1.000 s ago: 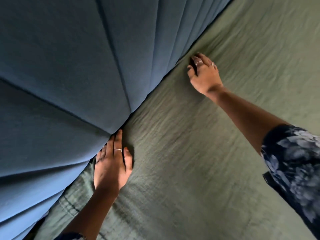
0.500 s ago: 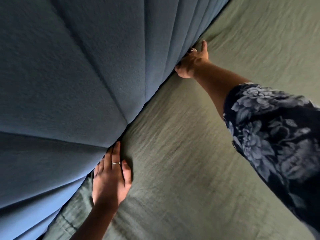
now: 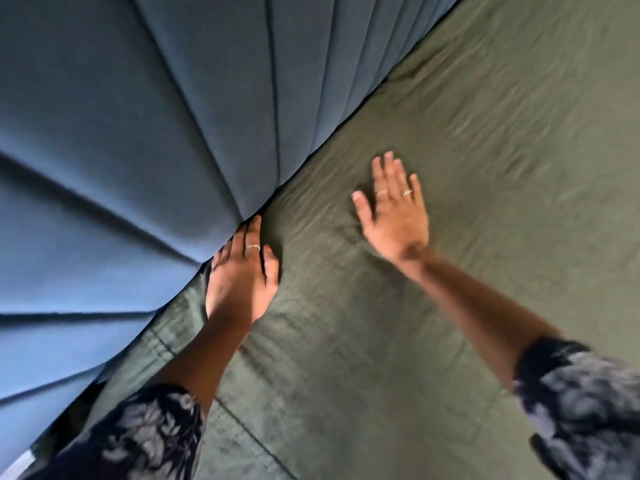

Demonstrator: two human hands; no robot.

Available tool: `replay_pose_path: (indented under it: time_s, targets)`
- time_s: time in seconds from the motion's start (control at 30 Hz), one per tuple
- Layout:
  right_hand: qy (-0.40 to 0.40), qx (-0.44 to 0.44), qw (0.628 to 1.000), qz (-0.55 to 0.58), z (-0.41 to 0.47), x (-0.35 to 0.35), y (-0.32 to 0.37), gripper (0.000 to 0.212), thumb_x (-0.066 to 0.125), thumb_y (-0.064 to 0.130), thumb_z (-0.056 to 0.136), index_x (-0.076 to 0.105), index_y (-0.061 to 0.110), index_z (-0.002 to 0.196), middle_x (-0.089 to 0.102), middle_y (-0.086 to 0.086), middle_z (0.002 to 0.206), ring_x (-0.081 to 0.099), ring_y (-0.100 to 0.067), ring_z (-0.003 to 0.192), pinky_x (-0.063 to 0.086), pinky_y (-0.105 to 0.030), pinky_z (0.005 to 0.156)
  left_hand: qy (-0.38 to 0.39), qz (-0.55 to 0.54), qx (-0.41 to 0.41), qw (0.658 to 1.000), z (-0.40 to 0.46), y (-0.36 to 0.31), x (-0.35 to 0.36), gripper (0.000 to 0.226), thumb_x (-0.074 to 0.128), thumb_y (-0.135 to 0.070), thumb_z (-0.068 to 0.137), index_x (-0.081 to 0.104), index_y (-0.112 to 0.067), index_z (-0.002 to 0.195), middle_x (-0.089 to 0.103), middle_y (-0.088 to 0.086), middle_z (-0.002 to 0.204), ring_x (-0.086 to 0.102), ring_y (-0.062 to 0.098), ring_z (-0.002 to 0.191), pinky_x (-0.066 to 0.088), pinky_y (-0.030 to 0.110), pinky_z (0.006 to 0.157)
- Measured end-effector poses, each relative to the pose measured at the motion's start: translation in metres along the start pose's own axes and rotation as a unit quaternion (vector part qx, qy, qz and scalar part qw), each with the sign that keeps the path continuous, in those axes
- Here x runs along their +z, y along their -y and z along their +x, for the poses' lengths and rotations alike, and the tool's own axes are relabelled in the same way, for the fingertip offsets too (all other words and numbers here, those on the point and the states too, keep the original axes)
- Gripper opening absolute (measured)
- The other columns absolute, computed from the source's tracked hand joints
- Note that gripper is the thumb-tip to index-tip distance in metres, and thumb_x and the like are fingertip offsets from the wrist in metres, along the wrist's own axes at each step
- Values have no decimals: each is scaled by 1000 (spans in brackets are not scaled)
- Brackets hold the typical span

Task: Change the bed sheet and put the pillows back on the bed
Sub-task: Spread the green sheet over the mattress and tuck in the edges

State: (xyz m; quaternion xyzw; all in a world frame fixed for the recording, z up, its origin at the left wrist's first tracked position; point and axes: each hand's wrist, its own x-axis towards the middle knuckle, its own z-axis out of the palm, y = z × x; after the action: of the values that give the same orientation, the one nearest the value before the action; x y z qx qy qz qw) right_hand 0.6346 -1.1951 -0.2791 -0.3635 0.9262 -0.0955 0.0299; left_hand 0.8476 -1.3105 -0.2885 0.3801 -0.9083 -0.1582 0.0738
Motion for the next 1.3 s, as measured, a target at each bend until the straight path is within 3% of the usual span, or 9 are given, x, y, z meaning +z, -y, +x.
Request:
replay_pose_path:
  time_s: [0.23,0.37,0.43,0.57,0.67,0.8,1.07,1.17,1.3]
  targets:
    - [15,-125,990,55,-156,34,152,59,29,36,96,32,9,148,24,-9,157,19,-19,146,15,-42,118,25,8,129,991,-58,57,-25,53,31,-23,94,44,-5,142,43,12,148,43,26,135,34,40,111]
    - [74,-201,974,75,-233,39,209,62,30,41,97,28,10,150,18,-10,158,13,-19,147,10,-40,119,28,22,57,998,-164,125,-58,51,31,-23,97,41,-6,144,39,11,150,37,25,139,31,42,112]
    - [118,-294,947,55,-267,36,225,63,33,44,96,27,12,150,16,-10,159,12,-19,147,9,-39,120,-11,-29,-67,997,-213,138,-69,47,33,-21,100,41,-2,143,41,18,148,39,31,137,33,45,111]
    - [154,-416,891,96,-295,27,231,54,35,41,95,44,16,143,33,-3,154,30,-15,141,16,-34,117,-59,-190,-480,854,-248,115,-74,44,38,-29,103,60,7,119,59,33,119,56,45,109,42,42,86]
    - [84,-342,924,151,-296,15,226,34,53,34,92,63,12,115,60,-7,123,55,-24,111,43,-35,96,-113,-350,-531,763,-240,108,-73,41,46,-37,100,69,-3,109,67,18,108,61,30,100,42,31,82]
    - [82,-307,948,4,-304,6,235,35,60,52,80,63,18,81,58,-1,80,57,-22,75,45,-34,64,-124,-250,-505,817,-224,119,-81,29,54,-23,97,68,2,98,66,24,100,60,35,95,33,29,72]
    - [164,-240,957,24,-336,-22,239,29,70,47,77,66,19,75,65,0,68,64,-21,61,45,-25,51,0,-147,-426,893,-228,157,-90,26,54,-18,96,71,0,102,66,29,106,60,42,101,40,35,84]
    - [279,-198,939,-42,-356,-43,210,45,49,55,92,67,14,94,70,-8,93,68,-28,89,43,-30,65,31,-145,-344,927,-231,156,-97,25,54,-18,97,68,3,95,67,29,100,62,42,95,42,37,81]
    - [317,-205,920,-104,-384,-51,197,29,83,42,67,70,16,73,69,-2,69,68,-18,65,31,-22,51,-15,-185,-369,911,-247,138,-97,39,55,-33,96,62,4,107,63,22,111,56,34,107,38,32,90]
